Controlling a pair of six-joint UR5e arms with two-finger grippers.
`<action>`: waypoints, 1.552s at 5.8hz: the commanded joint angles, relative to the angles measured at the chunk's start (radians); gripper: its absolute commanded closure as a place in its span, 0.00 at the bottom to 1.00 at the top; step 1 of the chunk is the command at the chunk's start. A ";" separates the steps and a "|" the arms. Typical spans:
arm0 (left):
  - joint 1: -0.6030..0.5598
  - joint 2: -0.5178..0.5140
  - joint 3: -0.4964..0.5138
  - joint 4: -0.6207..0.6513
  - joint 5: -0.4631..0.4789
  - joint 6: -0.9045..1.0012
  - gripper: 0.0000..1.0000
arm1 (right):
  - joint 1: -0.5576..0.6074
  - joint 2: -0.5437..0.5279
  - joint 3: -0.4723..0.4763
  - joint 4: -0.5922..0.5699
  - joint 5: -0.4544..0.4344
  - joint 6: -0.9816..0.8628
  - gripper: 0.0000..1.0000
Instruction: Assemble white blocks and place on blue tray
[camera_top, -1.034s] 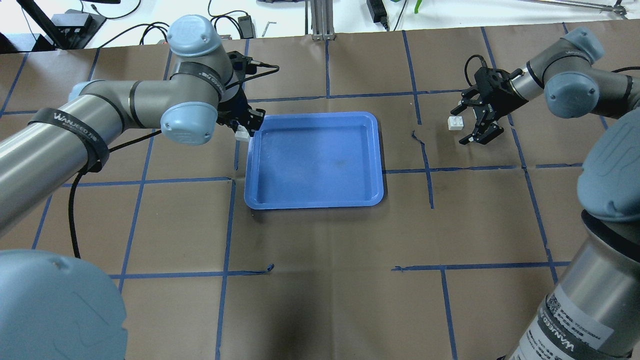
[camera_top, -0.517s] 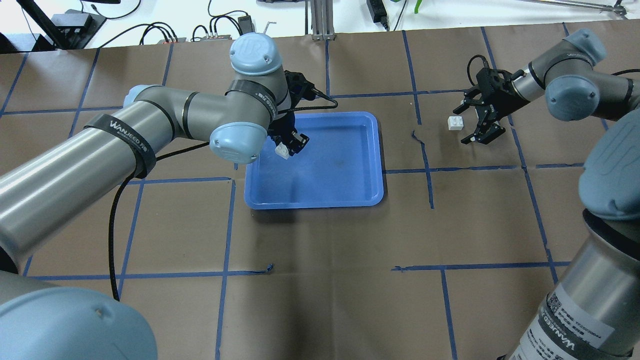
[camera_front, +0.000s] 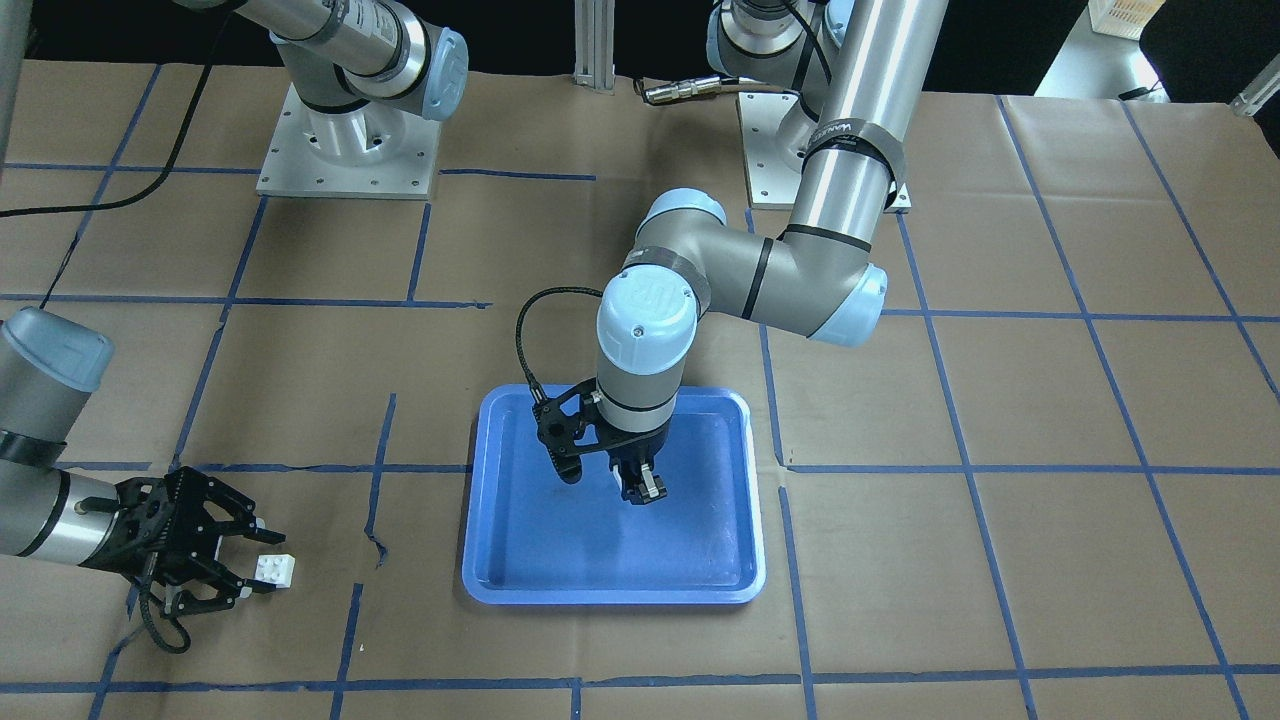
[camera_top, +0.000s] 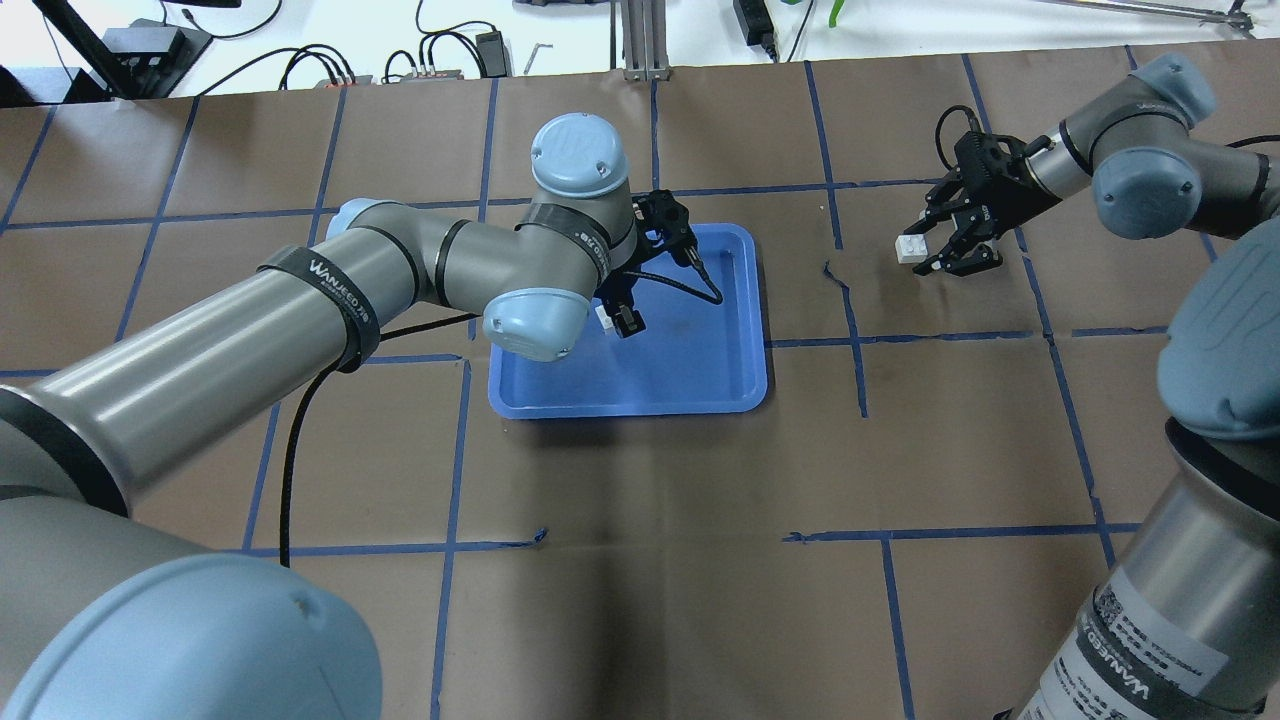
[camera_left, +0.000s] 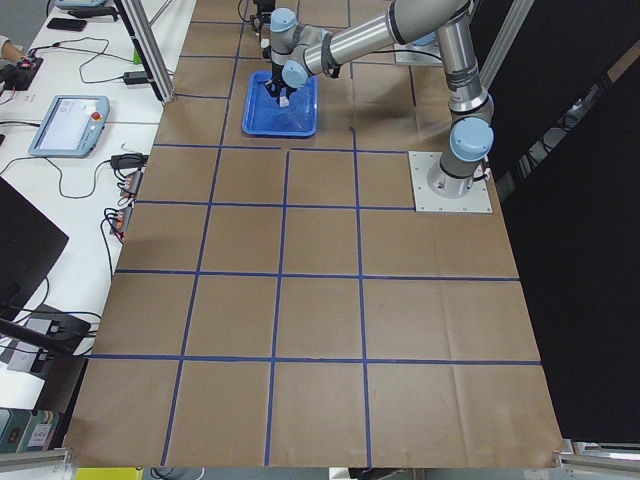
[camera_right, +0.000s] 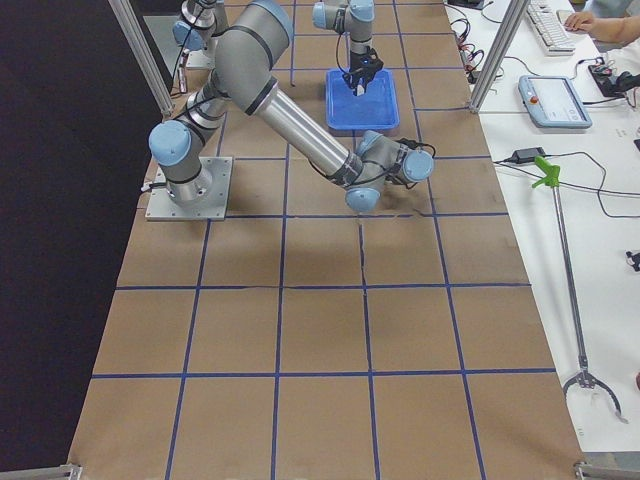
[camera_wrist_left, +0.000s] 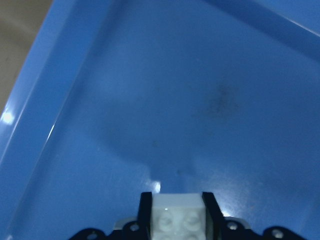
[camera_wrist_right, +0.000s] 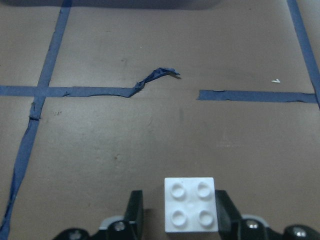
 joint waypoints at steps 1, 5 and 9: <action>-0.002 -0.006 -0.004 0.006 -0.005 0.168 0.75 | -0.001 -0.002 -0.002 -0.041 -0.008 -0.002 0.73; -0.005 -0.027 -0.026 0.006 -0.006 0.178 0.47 | 0.000 -0.164 0.010 0.078 -0.036 0.049 0.75; 0.009 0.055 0.003 -0.029 -0.029 0.191 0.01 | 0.002 -0.201 0.035 0.095 -0.030 0.089 0.75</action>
